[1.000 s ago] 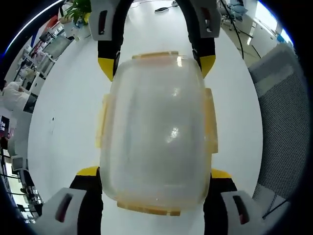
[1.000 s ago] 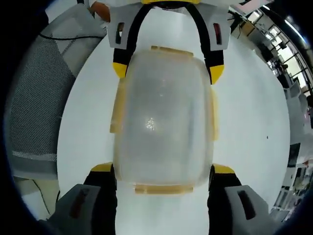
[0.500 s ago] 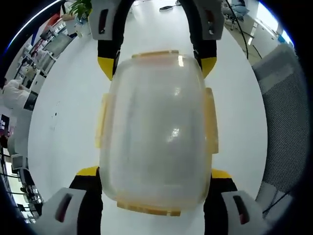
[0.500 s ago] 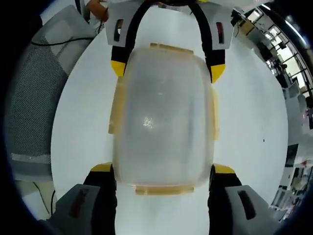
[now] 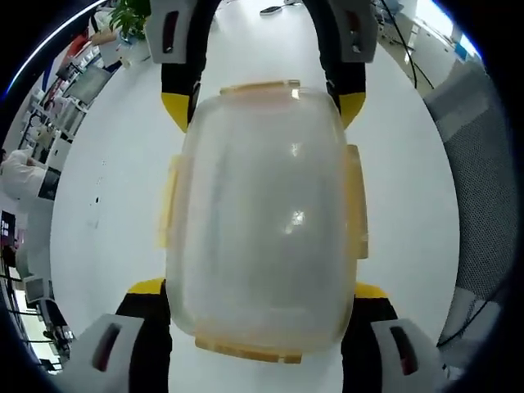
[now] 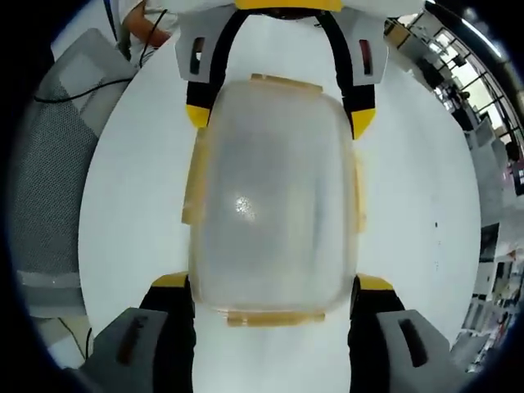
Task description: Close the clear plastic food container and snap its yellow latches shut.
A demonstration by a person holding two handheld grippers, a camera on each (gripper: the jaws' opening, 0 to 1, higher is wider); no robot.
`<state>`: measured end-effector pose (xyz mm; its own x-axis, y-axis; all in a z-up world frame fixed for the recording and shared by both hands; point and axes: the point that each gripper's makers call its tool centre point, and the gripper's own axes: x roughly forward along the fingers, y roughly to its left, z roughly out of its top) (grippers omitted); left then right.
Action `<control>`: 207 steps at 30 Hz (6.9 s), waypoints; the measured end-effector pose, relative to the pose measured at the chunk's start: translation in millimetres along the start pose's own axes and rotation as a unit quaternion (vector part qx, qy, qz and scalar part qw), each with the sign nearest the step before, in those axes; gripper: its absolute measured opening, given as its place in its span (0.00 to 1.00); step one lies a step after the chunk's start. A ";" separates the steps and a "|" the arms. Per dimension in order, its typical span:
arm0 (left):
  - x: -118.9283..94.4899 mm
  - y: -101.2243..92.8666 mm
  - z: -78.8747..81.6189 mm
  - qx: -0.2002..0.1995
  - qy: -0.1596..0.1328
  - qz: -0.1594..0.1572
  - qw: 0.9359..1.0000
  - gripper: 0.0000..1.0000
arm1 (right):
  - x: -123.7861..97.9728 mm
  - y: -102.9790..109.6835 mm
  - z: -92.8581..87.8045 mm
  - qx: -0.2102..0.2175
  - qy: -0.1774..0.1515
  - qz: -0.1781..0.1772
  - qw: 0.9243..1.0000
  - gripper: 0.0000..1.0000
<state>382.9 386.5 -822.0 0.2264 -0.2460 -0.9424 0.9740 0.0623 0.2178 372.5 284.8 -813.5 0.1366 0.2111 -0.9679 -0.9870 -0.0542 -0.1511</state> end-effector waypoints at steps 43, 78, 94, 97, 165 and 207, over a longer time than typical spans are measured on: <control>12.3 59.4 1.3 0.012 -0.002 -0.006 1.000 0.84 | 6.8 -57.5 -5.8 0.016 0.014 0.004 1.000 0.76; 10.4 63.4 -4.1 -0.060 -0.129 0.029 0.989 0.89 | 6.2 -68.5 -5.3 0.086 -0.094 -0.052 0.990 0.84; -8.5 52.0 -11.3 -0.268 -0.283 0.108 0.915 0.89 | 3.3 -49.7 -5.9 0.294 -0.237 -0.120 0.918 0.99; -8.9 44.2 -17.9 -0.312 -0.299 0.121 0.894 0.89 | 4.1 -43.0 -8.1 0.342 -0.258 -0.144 0.892 0.99; -75.5 -23.2 -84.2 -0.421 -0.304 0.183 0.835 0.82 | -67.3 26.5 -49.3 0.542 -0.336 -0.204 0.743 0.90; -141.0 -105.4 -104.2 -0.508 -0.326 0.202 0.771 0.79 | -133.3 117.0 -69.8 0.592 -0.396 -0.218 0.668 0.86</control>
<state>247.7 515.5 -738.5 0.7870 -0.4219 -0.4501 0.3921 0.9053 -0.1631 244.7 182.2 -716.1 0.8078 0.4303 -0.4029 -0.3078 0.8908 0.3343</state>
